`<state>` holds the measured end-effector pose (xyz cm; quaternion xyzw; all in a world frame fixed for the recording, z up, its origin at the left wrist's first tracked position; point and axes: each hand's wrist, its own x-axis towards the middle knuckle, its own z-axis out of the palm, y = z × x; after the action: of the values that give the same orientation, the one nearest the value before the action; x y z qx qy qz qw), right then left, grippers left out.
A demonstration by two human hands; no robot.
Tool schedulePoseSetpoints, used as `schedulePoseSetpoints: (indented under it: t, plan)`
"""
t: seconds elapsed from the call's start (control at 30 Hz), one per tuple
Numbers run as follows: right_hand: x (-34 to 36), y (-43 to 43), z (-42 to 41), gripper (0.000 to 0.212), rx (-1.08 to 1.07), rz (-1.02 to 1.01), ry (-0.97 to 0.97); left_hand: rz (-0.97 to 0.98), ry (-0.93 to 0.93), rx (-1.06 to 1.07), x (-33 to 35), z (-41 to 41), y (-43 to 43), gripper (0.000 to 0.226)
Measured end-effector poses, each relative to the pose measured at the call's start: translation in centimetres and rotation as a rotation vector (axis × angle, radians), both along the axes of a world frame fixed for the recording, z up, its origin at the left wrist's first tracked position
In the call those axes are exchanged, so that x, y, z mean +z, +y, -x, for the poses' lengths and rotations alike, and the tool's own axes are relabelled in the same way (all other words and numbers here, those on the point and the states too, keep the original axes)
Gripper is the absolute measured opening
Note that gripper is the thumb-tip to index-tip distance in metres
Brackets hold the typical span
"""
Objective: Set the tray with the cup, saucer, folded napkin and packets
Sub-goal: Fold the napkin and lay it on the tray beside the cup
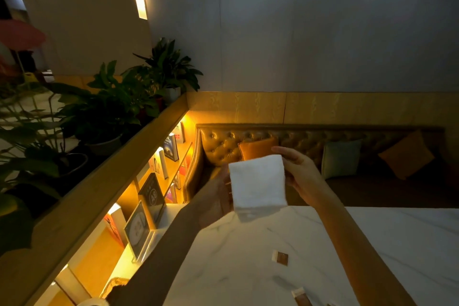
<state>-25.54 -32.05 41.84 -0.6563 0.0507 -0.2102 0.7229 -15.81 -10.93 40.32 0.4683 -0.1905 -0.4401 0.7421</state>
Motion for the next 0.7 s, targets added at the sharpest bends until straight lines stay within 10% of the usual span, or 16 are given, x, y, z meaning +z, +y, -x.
schedulePoseSetpoints:
  t: [0.17, 0.7]
  plan:
    - [-3.7, -0.6, 0.1, 0.063, 0.397, -0.449, 0.189, -0.053, -0.267, -0.017, 0.0, -0.2, 0.1, 0.069]
    - [-6.5, 0.6, 1.7, 0.041, 0.239, -0.204, 0.152, -0.084, -0.181, 0.046, -4.6, 0.0, 0.7, 0.045]
